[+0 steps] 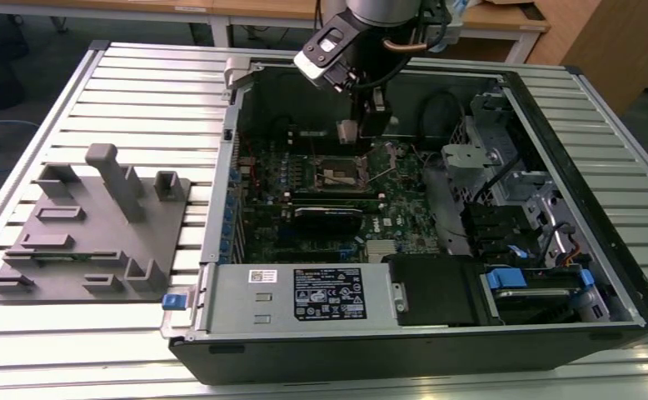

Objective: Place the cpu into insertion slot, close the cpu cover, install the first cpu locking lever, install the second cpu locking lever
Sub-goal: 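Place the cpu into insertion slot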

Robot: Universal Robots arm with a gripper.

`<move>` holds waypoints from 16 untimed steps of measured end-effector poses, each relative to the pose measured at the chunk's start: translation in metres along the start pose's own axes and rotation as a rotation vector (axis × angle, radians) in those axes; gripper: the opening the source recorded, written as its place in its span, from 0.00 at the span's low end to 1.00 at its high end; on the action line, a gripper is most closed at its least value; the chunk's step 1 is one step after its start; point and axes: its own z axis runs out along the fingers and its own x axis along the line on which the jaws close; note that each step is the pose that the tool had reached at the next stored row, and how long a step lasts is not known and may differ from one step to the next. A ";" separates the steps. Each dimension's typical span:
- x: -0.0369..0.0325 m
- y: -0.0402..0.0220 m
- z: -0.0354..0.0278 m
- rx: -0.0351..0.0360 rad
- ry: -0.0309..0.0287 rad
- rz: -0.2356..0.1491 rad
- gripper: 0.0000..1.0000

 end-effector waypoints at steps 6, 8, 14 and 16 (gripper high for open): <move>-0.0002 -0.0001 0.0039 -0.0001 0.0002 0.000 0.54; -0.0003 -0.0002 0.0051 -0.0002 0.0005 0.000 0.54; -0.0002 -0.0002 0.0052 -0.0003 0.0018 0.000 0.54; -0.0002 -0.0002 0.0053 -0.0003 0.0018 0.000 0.54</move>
